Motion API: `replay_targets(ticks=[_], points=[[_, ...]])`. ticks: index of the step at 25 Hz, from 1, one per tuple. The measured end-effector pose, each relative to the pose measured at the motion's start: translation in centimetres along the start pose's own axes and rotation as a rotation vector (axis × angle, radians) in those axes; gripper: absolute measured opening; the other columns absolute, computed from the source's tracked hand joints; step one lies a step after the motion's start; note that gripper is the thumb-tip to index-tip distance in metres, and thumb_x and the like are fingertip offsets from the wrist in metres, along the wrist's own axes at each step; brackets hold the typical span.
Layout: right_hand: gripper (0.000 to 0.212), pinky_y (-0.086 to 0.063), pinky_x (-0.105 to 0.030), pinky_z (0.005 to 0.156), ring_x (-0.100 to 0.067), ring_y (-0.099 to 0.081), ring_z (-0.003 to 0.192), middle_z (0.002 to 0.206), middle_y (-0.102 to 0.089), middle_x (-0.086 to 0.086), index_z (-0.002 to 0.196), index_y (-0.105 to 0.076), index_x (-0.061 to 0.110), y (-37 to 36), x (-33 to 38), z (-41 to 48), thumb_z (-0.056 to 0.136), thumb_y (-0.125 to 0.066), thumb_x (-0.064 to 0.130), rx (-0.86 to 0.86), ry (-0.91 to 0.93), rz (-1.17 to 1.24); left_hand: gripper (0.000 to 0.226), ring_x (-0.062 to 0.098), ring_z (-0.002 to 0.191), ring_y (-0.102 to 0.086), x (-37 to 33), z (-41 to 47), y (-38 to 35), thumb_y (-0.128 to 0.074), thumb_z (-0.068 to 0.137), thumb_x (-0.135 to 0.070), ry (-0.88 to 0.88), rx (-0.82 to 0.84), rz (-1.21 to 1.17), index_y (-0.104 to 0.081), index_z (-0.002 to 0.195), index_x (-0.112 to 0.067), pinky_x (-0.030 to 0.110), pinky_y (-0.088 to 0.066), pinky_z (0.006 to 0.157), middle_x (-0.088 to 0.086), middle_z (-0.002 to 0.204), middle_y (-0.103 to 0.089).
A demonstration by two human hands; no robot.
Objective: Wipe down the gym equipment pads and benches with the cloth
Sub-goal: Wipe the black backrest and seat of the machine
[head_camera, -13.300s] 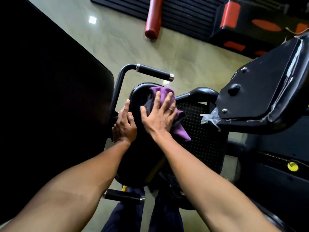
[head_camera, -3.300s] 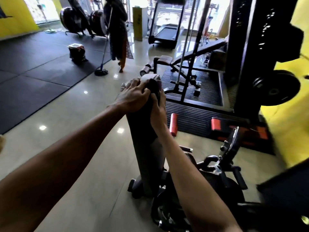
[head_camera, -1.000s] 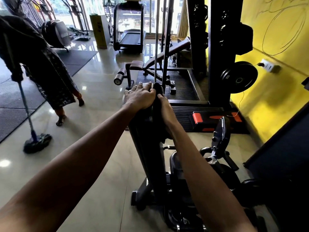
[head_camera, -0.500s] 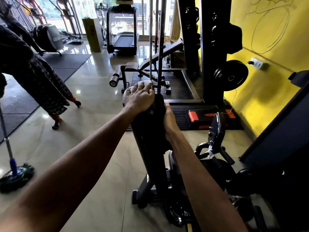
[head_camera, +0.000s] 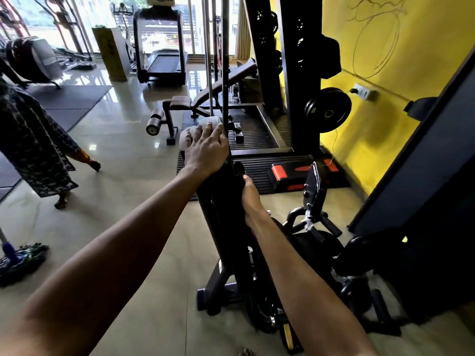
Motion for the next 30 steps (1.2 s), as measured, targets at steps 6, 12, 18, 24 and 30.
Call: replay_targets(ticks=[6, 12, 18, 24, 30], points=[[0.061, -0.040, -0.033, 0.114, -0.011, -0.037, 0.145, 0.162, -0.022, 0.011, 0.159, -0.023, 0.040, -2.7, 2.6, -5.5, 0.103, -0.047, 0.046, -0.075, 0.547, -0.155, 0.055, 0.023, 0.157, -0.005, 0.2, -1.3, -0.2, -0.024, 0.108, -0.041, -0.084, -0.089, -0.014, -0.025, 0.160, -0.026, 0.047, 0.002, 0.126, 0.003, 0.169, -0.017], [0.087, -0.043, -0.052, 0.112, -0.009, -0.040, 0.142, 0.157, -0.029, 0.011, 0.162, -0.017, 0.033, -0.4, -4.8, -4.8, 0.091, -0.033, 0.082, -0.228, 0.482, -0.366, 0.054, 0.025, 0.157, -0.007, 0.6, -2.1, -0.3, -0.024, 0.109, -0.041, -0.149, -0.121, -0.010, -0.027, 0.160, -0.024, 0.045, 0.002, 0.127, 0.005, 0.168, -0.020], [0.072, -0.036, -0.037, 0.118, -0.013, -0.027, 0.152, 0.168, -0.016, 0.001, 0.162, -0.018, 0.023, -3.3, 2.8, -7.6, 0.102, -0.051, 0.045, -0.303, 0.825, -0.482, 0.055, 0.025, 0.157, -0.006, 0.5, -2.0, -0.3, -0.023, 0.109, -0.043, -0.155, -0.104, -0.011, -0.026, 0.160, -0.024, 0.046, 0.002, 0.127, 0.005, 0.168, -0.020], [0.099, -0.040, -0.060, 0.113, -0.017, -0.023, 0.153, 0.169, -0.005, 0.011, 0.163, -0.006, 0.032, -1.6, -1.8, -6.5, 0.091, -0.072, 0.047, -0.253, 0.717, -0.604, 0.054, 0.026, 0.156, -0.008, 0.5, -2.1, -0.2, -0.024, 0.109, -0.042, -0.163, -0.113, -0.008, -0.028, 0.160, -0.024, 0.046, 0.001, 0.127, 0.006, 0.167, -0.022], [0.096, -0.044, -0.054, 0.112, -0.010, -0.022, 0.154, 0.169, -0.011, 0.014, 0.162, -0.015, 0.031, -2.5, -1.6, -7.5, 0.086, -0.071, 0.051, -0.325, 0.732, -0.514, 0.055, 0.026, 0.157, -0.008, 1.0, -2.5, -0.3, -0.024, 0.109, -0.043, -0.218, -0.132, 0.004, -0.027, 0.160, -0.023, 0.048, -0.001, 0.127, 0.006, 0.167, -0.022]])
Point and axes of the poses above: each hand's wrist, its own z-axis towards the middle knuckle, its own y-axis out of the back of the hand, x = y × z, the point moved 5 cm from there along z, towards the middle knuckle
